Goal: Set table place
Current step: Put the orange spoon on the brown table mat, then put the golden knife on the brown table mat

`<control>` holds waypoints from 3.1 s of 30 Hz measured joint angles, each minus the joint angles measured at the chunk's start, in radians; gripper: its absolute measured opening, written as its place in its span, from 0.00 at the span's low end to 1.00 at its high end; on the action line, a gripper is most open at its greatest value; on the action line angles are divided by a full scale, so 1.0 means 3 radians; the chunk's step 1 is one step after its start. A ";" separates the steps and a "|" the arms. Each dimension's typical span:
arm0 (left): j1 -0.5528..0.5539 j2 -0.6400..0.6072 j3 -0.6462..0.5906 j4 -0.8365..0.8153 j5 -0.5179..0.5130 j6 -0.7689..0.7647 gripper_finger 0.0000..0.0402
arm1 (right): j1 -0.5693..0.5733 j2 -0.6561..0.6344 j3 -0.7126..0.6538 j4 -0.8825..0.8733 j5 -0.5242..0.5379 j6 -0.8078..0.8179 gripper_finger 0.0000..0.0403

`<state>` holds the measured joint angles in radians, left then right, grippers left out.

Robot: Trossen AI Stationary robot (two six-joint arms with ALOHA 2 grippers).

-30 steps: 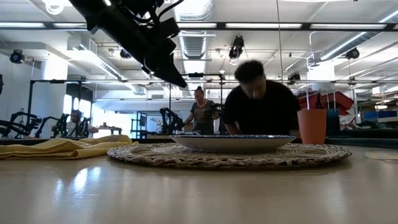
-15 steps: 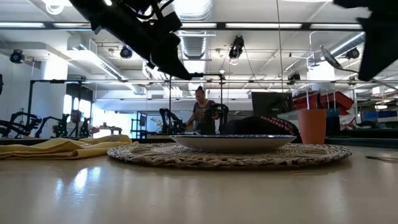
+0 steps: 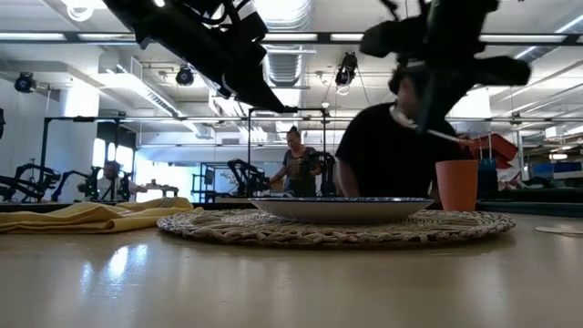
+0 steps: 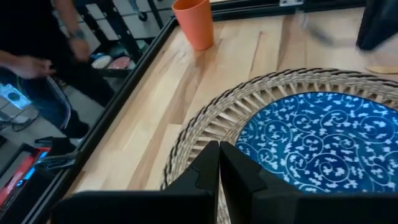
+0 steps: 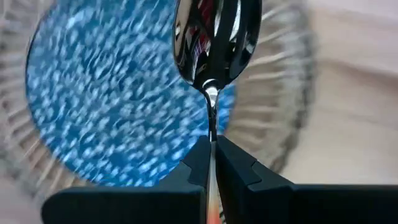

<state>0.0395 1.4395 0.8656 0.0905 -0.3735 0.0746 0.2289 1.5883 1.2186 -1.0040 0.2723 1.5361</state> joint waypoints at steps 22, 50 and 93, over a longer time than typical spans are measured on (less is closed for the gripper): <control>0.0018 0.0000 0.0012 0.0161 0.0089 0.0299 0.00 | -0.0572 0.0079 -0.0732 0.0488 -0.0846 -0.0411 0.00; 0.0034 0.0001 -0.0003 -0.0126 0.0582 0.0153 0.00 | 0.0966 0.0144 -0.0679 0.0680 -0.0945 0.0877 0.38; 0.0099 0.0005 -0.0013 -0.0178 0.0569 0.0150 0.00 | 0.1049 -0.0209 -0.0665 0.0551 -0.0099 0.1173 0.00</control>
<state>0.0692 1.4410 0.8616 0.0371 -0.2029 0.1196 0.5435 1.5257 1.0192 -0.8388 0.2425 1.8882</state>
